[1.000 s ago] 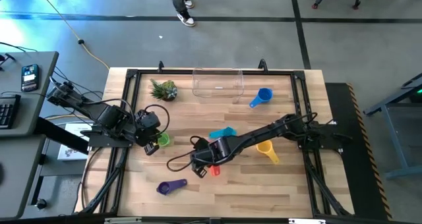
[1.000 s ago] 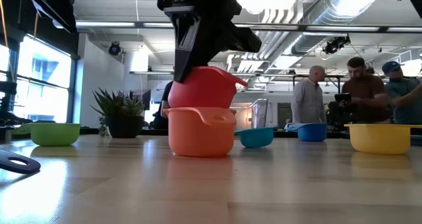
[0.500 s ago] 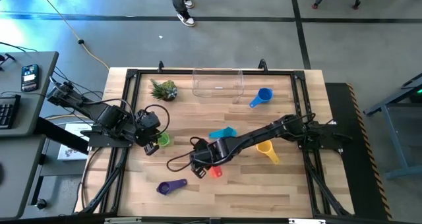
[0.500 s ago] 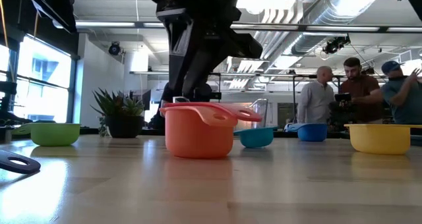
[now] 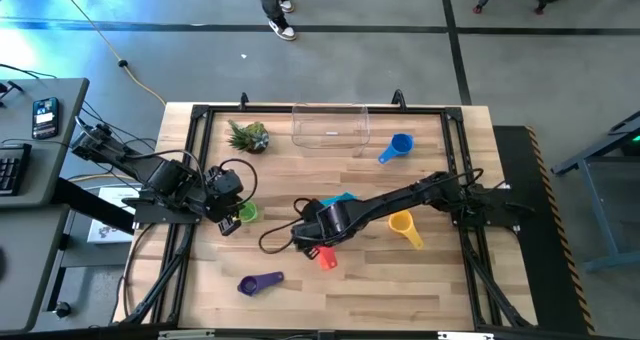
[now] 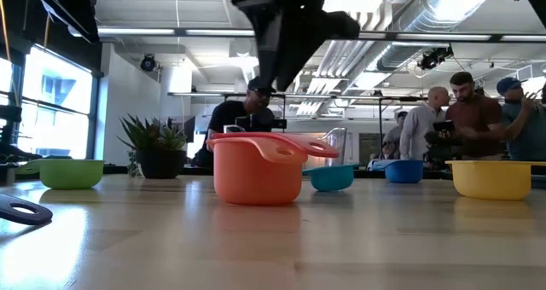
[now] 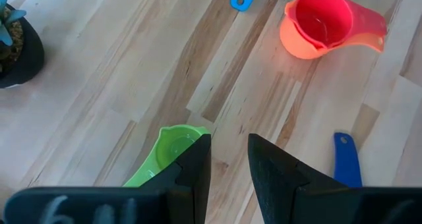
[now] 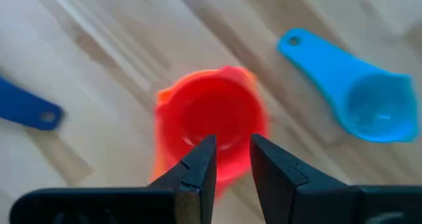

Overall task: Nest measuring cups in basket
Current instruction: Stack the blue measuring cup on top of the red measuring cup

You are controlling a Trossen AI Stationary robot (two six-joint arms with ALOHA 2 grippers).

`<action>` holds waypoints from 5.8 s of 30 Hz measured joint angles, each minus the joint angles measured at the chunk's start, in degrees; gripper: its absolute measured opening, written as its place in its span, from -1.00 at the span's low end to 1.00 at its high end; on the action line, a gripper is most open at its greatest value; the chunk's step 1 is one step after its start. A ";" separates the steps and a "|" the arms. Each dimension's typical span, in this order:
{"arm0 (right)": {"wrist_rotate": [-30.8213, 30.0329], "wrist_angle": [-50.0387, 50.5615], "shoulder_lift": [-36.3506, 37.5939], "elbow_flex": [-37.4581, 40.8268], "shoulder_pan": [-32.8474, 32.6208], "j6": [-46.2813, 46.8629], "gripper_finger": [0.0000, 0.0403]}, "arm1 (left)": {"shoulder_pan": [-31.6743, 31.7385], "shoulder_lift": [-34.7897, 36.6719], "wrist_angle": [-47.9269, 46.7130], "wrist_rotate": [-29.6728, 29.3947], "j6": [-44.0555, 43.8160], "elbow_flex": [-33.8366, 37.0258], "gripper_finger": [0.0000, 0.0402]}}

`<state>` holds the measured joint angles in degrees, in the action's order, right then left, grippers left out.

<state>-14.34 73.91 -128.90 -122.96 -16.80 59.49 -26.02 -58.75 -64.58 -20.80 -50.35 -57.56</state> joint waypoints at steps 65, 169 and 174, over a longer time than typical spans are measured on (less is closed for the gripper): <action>-1.67 -38.28 57.37 82.80 57.18 -14.55 -0.25 | 27.98 0.01 14.43 -12.79 6.81 0.00 -0.55; 5.39 -59.94 28.31 55.01 4.72 -14.41 -1.00 | 23.21 -0.01 14.69 15.28 3.35 -0.02 -0.55; 5.16 -59.99 26.45 55.01 4.72 -14.02 -1.00 | 23.21 -0.01 14.69 15.26 1.08 -0.02 -0.55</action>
<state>-9.18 13.91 -102.45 -67.94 -12.08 45.47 -2.81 -58.76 -49.88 -5.54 -49.27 -57.58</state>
